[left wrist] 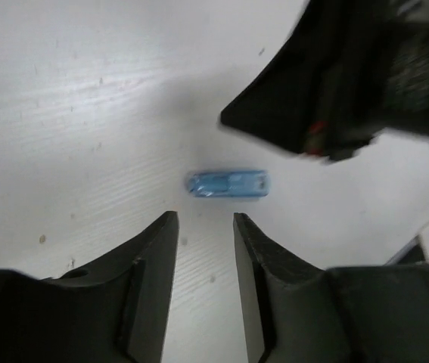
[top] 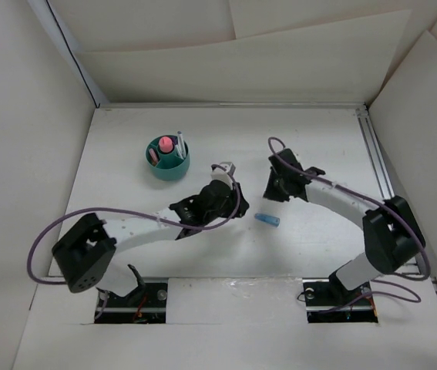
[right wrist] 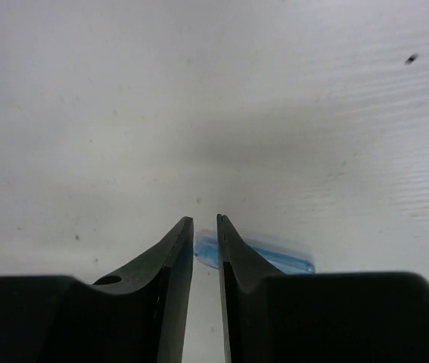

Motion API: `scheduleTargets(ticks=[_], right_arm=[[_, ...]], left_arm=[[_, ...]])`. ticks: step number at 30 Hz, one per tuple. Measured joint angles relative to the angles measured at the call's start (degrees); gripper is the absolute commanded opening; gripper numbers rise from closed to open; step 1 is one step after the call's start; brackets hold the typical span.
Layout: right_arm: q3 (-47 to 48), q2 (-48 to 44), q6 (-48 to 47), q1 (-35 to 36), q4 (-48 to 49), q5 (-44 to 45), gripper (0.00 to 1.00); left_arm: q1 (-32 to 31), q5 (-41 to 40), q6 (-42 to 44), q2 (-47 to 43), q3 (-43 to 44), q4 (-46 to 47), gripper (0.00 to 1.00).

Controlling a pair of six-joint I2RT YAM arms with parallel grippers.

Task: Sort the stationery into containers

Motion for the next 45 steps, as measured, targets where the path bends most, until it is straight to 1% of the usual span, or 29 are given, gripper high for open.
scheduleTargets(ticks=[1, 4, 7, 8, 9, 10, 11, 14, 17, 19, 24, 29, 34, 39, 44, 45], right_arm=[[0.00, -1.64, -0.28, -1.05, 0.13, 0.46, 0.26], [0.00, -5.99, -1.70, -5.03, 1.14, 1.55, 0.31], [-0.09, -8.79, -3.15, -8.46, 2.19, 1.97, 0.37], [-0.44, -9.66, -3.56, -9.18, 2.64, 2.21, 0.40], [-1.16, -11.23, -4.20, -9.90, 2.91, 2.47, 0.40], [-1.97, -12.09, -4.66, -10.36, 3.74, 2.43, 0.40], [-3.26, -13.22, -5.14, -10.78, 4.55, 1.90, 0.40], [-7.28, -16.76, -5.84, -12.22, 5.18, 1.03, 0.41], [-9.44, -19.98, -6.27, -13.11, 5.16, 0.39, 0.41], [-9.70, -22.10, -6.62, -13.35, 5.20, -0.13, 0.44], [-9.94, -27.50, -8.00, -14.69, 5.99, -0.59, 0.45], [-11.39, -29.24, -9.01, -16.04, 6.71, -1.79, 0.46], [-15.04, -30.21, -9.27, -16.59, 6.64, -3.69, 0.46], [-16.46, -36.22, -9.18, -18.32, 6.34, -4.35, 0.46], [-16.59, -43.10, -8.74, -21.11, 6.32, -4.24, 0.50], [-16.59, -44.11, -8.59, -21.64, 6.29, -4.26, 0.50]], left_arm=[[-0.35, 0.11, -0.24, 2.47, 0.46, -0.66, 0.35], [-2.43, 0.46, -0.74, 10.60, 2.95, -3.19, 0.38], [-4.72, 0.57, -0.81, 16.79, 6.73, -5.73, 0.40], [-5.35, 0.57, -0.85, 18.32, 8.07, -6.12, 0.47], [-6.08, 0.63, -0.90, 19.96, 9.77, -6.60, 0.49], [-6.14, 0.61, -0.94, 20.02, 9.94, -6.80, 0.49], [-6.14, 0.57, -1.90, 20.06, 10.27, -7.06, 0.53], [-6.14, 0.35, -4.22, 20.72, 11.37, -7.37, 0.55], [-6.10, -0.28, -6.58, 23.02, 13.25, -7.52, 0.55], [-6.12, -0.33, -7.91, 25.16, 14.53, -7.89, 0.55], [-6.16, 0.02, -10.86, 28.30, 17.44, -7.67, 0.55], [-6.34, -1.14, -12.70, 29.62, 19.21, -8.20, 0.55], [-6.34, -3.23, -13.18, 33.86, 25.24, -9.99, 0.55], [-6.34, -5.99, -12.63, 39.21, 32.92, -11.65, 0.54], [-6.34, -8.52, -11.30, 39.95, 34.25, -12.94, 0.51], [-6.34, -8.98, -10.91, 40.13, 34.62, -13.42, 0.47]])
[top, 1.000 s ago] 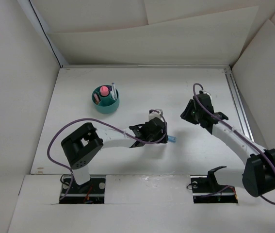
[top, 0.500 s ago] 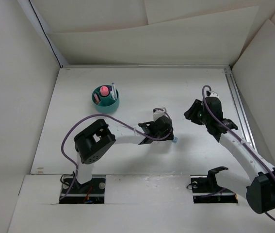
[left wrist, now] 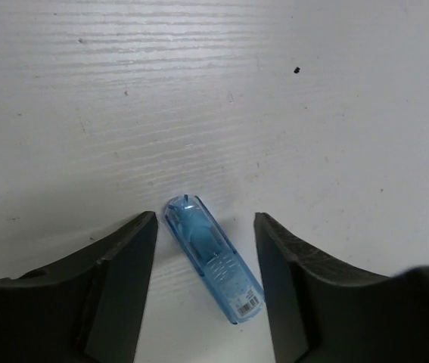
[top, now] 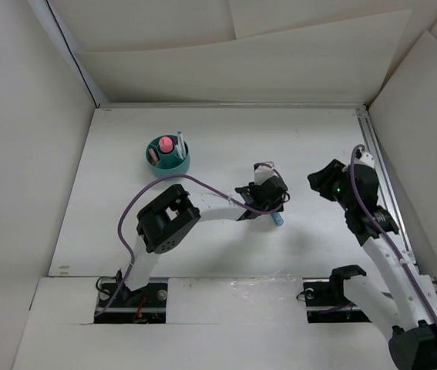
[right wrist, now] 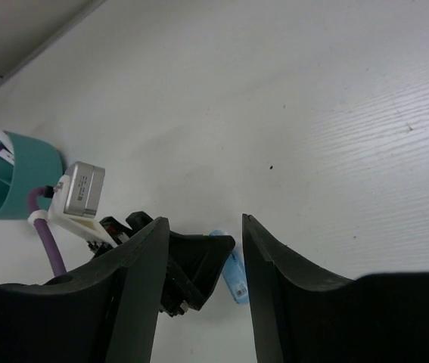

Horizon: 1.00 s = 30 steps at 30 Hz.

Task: Sort the stationery into containers

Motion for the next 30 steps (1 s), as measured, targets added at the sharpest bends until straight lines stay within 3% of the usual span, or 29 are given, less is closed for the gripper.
scheduleTargets(ticks=[6, 15, 19, 30], right_arm=[[-0.02, -3.43, 1.14, -2.86, -0.79, -0.39, 0.68], [-0.07, -4.61, 1.33, -3.39, -0.96, -2.16, 0.68], [-0.11, -3.89, 1.33, -3.39, -0.92, -3.10, 0.68], [-0.28, -4.92, 1.29, -4.09, -0.48, -4.35, 0.68]], left_arm=[[0.00, -3.58, 2.58, 4.76, 7.37, -4.44, 0.41], [0.00, -5.66, 3.41, 5.46, 8.52, -6.32, 0.36], [-0.07, -7.45, 3.65, 5.64, 9.49, -8.52, 0.42], [-1.14, -8.50, 5.57, 6.08, 11.58, -14.51, 0.43]])
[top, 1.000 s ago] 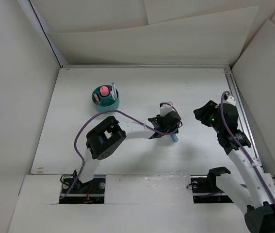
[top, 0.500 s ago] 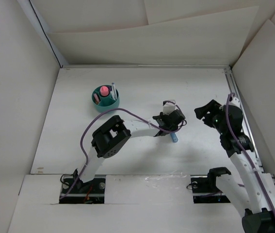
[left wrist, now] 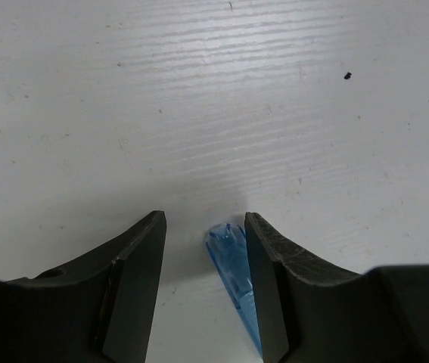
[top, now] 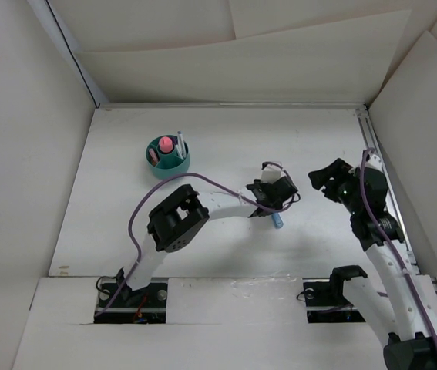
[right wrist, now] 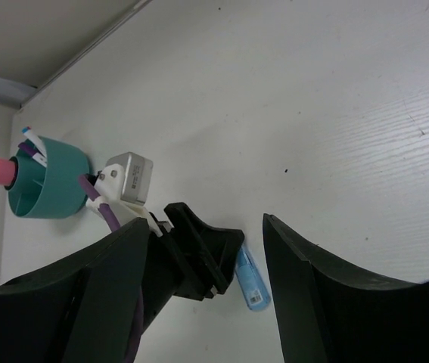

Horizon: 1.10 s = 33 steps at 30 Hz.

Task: Sort the stationery into containers

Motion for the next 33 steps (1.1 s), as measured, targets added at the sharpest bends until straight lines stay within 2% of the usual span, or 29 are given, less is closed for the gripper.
scheduleTargets(ticks=[11, 17, 23, 26, 27, 33], right_arm=[[-1.73, -1.70, -0.04, 0.00, 0.61, -2.40, 0.68], [-1.77, -3.13, -0.44, 0.00, 0.61, -2.45, 0.68], [-1.77, -5.22, -0.68, 0.00, 0.37, -2.03, 0.68], [-1.77, -6.27, -0.98, 0.00, 0.09, -2.01, 0.68], [-1.77, -6.40, -1.07, 0.00, 0.09, -2.01, 0.68], [-1.77, -6.64, -1.33, 0.00, 0.04, -2.01, 0.68]], left_arm=[[-2.67, 0.44, -0.39, 2.16, 4.07, -2.89, 0.43], [-2.99, 0.20, -0.85, 2.27, 4.28, -3.72, 0.37], [-3.02, -1.55, -1.03, 3.96, 6.71, -5.01, 0.25], [-3.04, -2.03, -1.09, 4.48, 7.41, -5.01, 0.15], [-3.10, -2.12, -1.09, 4.50, 7.41, -5.01, 0.14], [-3.23, -2.58, -1.11, 4.52, 7.41, -5.01, 0.00]])
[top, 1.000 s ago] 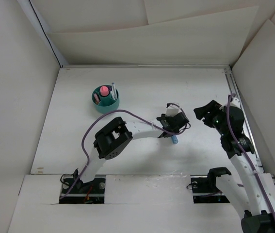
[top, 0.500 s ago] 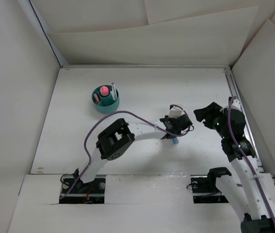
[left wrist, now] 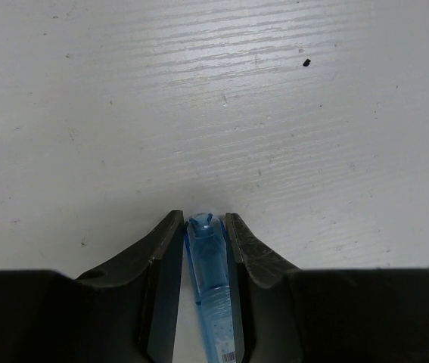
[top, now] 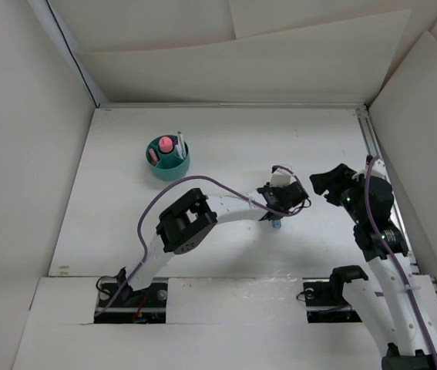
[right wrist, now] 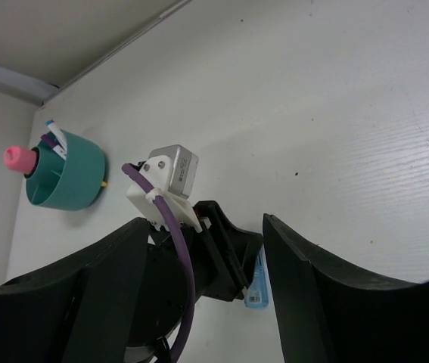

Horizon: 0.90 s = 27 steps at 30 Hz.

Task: Sort the stationery into containers

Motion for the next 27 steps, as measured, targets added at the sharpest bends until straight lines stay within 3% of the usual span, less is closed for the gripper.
scheduleTargets(ticks=[12, 18, 27], right_arm=[[0.09, 0.39, -0.46, -0.44, -0.24, 0.50, 0.68], [0.09, 2.03, -0.61, -0.44, 0.33, 0.52, 0.68], [0.87, 11.45, 0.07, -0.42, 7.13, -4.09, 0.68]], left_arm=[[0.00, -0.55, 0.57, -6.36, -7.65, 1.38, 0.00], [1.07, -1.97, 1.14, -15.93, -9.40, 1.81, 0.00], [14.16, -5.73, 0.98, -33.31, -12.31, 6.56, 0.00]])
